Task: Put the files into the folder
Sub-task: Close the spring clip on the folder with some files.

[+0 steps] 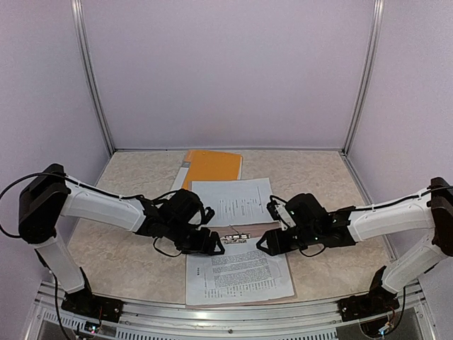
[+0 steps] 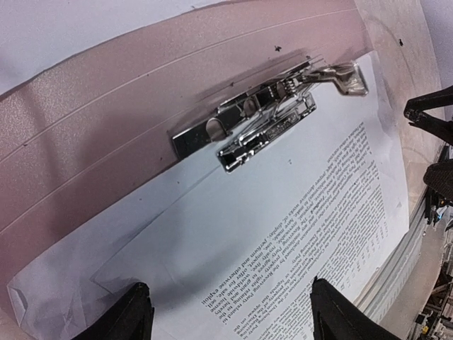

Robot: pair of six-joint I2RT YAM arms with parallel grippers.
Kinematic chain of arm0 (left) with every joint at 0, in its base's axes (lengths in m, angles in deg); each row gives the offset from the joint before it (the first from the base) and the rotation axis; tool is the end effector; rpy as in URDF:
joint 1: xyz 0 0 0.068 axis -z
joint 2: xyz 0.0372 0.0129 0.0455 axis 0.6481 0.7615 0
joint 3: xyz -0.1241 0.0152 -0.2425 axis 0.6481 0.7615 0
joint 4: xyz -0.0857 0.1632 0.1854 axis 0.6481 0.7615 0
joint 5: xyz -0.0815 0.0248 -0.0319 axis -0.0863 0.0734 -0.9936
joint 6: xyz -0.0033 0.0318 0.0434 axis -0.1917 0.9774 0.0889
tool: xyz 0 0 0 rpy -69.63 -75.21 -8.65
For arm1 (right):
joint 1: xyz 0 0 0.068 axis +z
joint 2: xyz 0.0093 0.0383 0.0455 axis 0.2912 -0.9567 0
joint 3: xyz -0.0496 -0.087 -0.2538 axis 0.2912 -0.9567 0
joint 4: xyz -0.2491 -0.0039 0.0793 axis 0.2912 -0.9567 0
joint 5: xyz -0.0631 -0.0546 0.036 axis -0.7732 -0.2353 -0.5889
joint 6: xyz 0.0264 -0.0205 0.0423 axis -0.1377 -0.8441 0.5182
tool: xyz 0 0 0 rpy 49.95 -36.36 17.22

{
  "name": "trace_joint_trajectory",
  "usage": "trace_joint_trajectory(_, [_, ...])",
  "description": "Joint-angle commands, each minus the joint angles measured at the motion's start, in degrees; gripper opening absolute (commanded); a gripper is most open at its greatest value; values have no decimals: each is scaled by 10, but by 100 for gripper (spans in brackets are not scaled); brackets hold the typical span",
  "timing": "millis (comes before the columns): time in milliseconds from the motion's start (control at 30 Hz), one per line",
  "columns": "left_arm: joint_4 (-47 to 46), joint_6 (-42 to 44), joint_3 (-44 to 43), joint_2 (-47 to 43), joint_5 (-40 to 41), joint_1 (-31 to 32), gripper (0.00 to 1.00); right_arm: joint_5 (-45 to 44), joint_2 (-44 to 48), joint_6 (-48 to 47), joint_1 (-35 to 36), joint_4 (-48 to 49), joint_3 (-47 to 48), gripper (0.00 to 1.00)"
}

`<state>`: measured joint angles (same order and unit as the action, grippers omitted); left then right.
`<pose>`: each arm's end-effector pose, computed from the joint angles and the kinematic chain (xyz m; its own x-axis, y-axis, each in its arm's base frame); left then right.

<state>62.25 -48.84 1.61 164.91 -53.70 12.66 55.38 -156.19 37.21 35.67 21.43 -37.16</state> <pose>0.1900 -0.2686 0.1454 -0.9259 0.2221 -0.3057 0.3589 0.7698 -0.5277 0.1644 0.2205 0.1641 -0.8514 -0.1138 -0.5120 -0.3920 0.7867 0.4769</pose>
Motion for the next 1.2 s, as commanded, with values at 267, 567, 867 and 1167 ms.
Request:
trace_joint_trajectory(267, [9,9,-13,16,3,-5,73,-56,-80,-61,-35,-19,98,58])
trace_joint_trajectory(567, [7,10,-13,17,1,-5,73,-3,-196,-98,-70,18,147,58])
trace_joint_trajectory(867, [14,14,-27,26,8,-5,73,21,-220,-81,-71,55,102,57])
trace_joint_trajectory(1167, [19,4,-44,37,26,-13,73,25,-223,-86,-75,57,85,55])
